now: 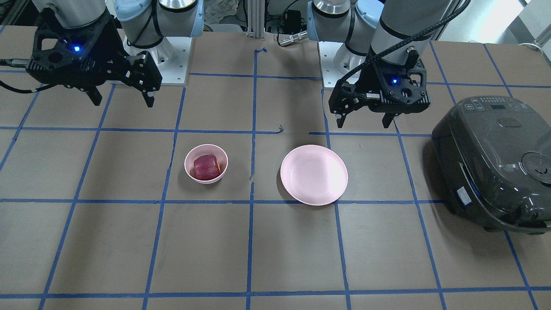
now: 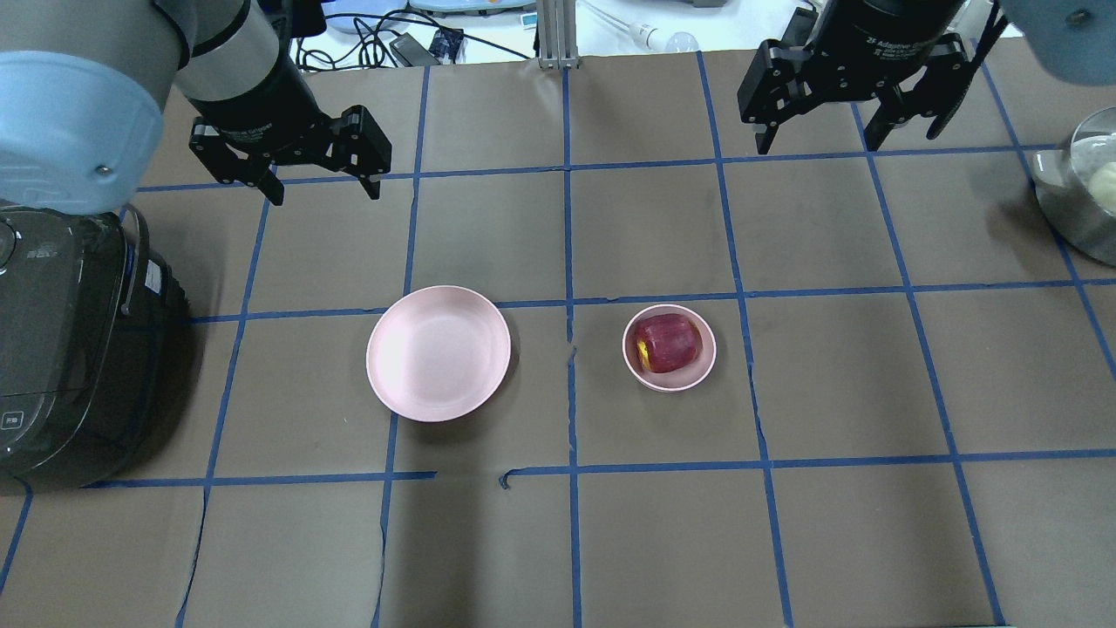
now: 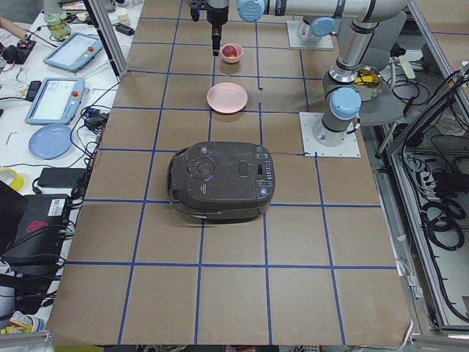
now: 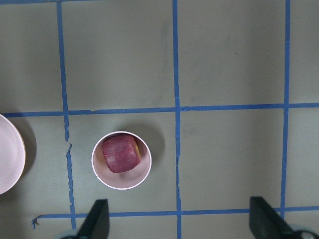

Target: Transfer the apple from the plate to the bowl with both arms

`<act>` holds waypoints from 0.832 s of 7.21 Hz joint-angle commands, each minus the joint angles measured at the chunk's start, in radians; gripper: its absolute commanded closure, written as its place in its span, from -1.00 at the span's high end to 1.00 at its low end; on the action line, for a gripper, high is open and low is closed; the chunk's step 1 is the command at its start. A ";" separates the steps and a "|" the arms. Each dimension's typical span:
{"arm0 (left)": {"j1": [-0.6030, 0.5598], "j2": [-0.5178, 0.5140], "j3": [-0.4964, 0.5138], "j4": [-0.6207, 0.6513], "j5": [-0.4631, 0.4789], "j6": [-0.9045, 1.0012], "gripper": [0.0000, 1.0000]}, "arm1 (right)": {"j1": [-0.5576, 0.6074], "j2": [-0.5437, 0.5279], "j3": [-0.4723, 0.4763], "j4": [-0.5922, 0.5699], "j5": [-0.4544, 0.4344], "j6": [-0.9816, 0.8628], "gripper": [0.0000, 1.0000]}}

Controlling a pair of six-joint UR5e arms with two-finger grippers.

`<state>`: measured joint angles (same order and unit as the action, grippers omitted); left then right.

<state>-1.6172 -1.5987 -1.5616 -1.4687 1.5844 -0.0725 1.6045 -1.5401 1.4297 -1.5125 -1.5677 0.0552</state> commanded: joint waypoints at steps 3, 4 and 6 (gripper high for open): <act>0.010 0.002 0.005 -0.001 0.003 0.002 1.00 | 0.000 0.006 0.000 -0.002 0.003 0.000 1.00; 0.010 0.002 0.006 -0.001 -0.001 0.002 1.00 | 0.000 0.006 0.000 0.000 0.003 0.000 1.00; 0.008 0.005 0.005 -0.001 -0.004 0.002 1.00 | 0.000 0.006 0.000 0.000 0.003 0.000 1.00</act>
